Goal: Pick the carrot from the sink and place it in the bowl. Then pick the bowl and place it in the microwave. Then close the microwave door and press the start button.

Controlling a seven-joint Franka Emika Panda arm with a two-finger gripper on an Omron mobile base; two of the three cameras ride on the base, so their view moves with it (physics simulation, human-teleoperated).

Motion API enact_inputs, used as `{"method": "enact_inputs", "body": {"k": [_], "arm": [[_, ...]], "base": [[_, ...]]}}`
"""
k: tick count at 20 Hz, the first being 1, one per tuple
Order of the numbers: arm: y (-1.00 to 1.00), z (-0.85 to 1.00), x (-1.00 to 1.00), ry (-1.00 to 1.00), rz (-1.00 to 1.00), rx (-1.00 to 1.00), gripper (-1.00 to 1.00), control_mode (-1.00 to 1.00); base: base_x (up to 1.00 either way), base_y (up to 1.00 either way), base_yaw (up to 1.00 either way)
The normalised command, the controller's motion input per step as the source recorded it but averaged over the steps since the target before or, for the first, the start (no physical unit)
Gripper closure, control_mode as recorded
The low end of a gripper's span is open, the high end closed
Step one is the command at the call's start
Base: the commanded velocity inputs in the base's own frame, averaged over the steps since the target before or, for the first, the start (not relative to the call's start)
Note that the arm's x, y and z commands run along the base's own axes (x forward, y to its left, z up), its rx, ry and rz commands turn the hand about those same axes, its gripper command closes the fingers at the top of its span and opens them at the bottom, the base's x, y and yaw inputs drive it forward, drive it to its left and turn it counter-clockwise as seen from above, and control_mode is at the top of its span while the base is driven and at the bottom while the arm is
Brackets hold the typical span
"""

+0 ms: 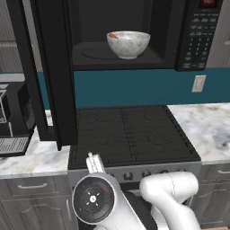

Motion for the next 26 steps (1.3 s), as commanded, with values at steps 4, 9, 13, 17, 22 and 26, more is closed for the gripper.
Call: {"method": "enact_inputs", "body": {"k": [4,9,13,17,22,26], "arm": [[1.00,-0.53,0.00,-0.04,0.00,-0.01,-1.00,-1.00],[1.00,-0.29,0.07,-0.06,0.00,-0.03,-1.00,-1.00],[0.96,0.14,0.33,-0.09,-0.12,-0.01,-1.00,-1.00],[0.81,0.31,0.43,-0.01,-0.18,0.00,-1.00,-1.00],[0.64,0.25,0.44,0.00,-0.20,0.00,-1.00,-1.00],[0.35,0.25,0.42,0.00,-0.20,0.00,-1.00,-1.00]], "base": [[0.00,0.00,0.00],[0.00,0.00,0.00],[0.00,0.00,0.00],[0.00,0.00,0.00],[0.00,0.00,0.00],[0.00,0.00,0.00]]}}
